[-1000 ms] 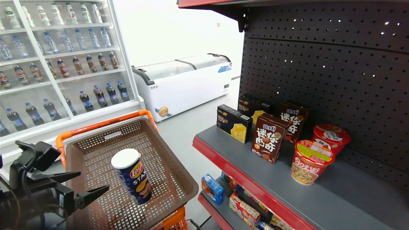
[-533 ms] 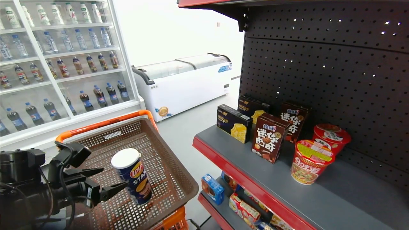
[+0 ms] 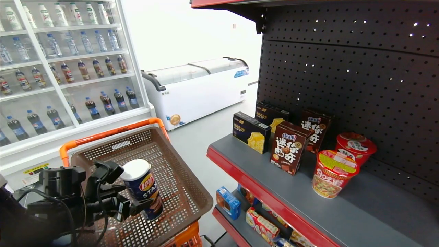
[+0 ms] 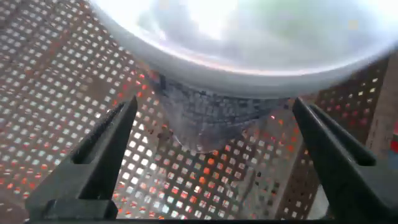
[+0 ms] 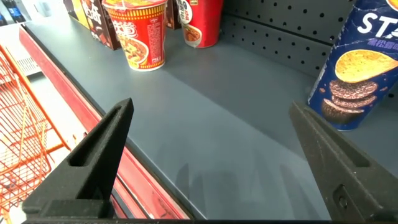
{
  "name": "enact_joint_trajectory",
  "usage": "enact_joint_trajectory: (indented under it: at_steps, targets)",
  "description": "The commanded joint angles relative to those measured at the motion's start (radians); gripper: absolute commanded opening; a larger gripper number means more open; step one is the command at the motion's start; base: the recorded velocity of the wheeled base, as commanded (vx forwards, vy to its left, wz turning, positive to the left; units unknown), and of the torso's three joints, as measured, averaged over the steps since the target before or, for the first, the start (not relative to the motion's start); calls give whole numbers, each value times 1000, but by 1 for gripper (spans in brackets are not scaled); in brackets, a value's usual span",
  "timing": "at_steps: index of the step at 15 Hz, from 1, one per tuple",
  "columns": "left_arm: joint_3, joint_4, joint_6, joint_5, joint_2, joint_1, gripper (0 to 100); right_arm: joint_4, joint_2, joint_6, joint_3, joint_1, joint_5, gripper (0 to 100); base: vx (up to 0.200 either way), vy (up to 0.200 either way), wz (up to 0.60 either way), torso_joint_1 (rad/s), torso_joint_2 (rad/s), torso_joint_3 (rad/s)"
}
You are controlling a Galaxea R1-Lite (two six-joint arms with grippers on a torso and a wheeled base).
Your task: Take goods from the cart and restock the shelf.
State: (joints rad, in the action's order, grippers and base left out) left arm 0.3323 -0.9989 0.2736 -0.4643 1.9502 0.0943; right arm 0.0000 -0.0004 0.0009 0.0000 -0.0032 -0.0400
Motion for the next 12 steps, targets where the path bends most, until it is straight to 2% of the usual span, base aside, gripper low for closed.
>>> enact_joint_trajectory:
  at_steps: [1, 8, 9, 12]
  targets:
    - [13, -33, -1, -1, 88, -21, 100, 0, 0, -1, 0, 0, 0, 100, 0, 0, 0, 0, 0, 0]
    - [73, -58, -1, -1, 154, -50, 100, 0, 0, -1, 0, 0, 0, 100, 0, 0, 0, 0, 0, 0]
    - [100, -53, -1, 7, 164, -51, 0, 0, 0, -1, 0, 0, 0, 100, 0, 0, 0, 0, 0, 0]
    - [100, -56, 1, 47, 161, -51, 0, 0, 0, 1, 0, 0, 0, 100, 0, 0, 0, 0, 0, 0]
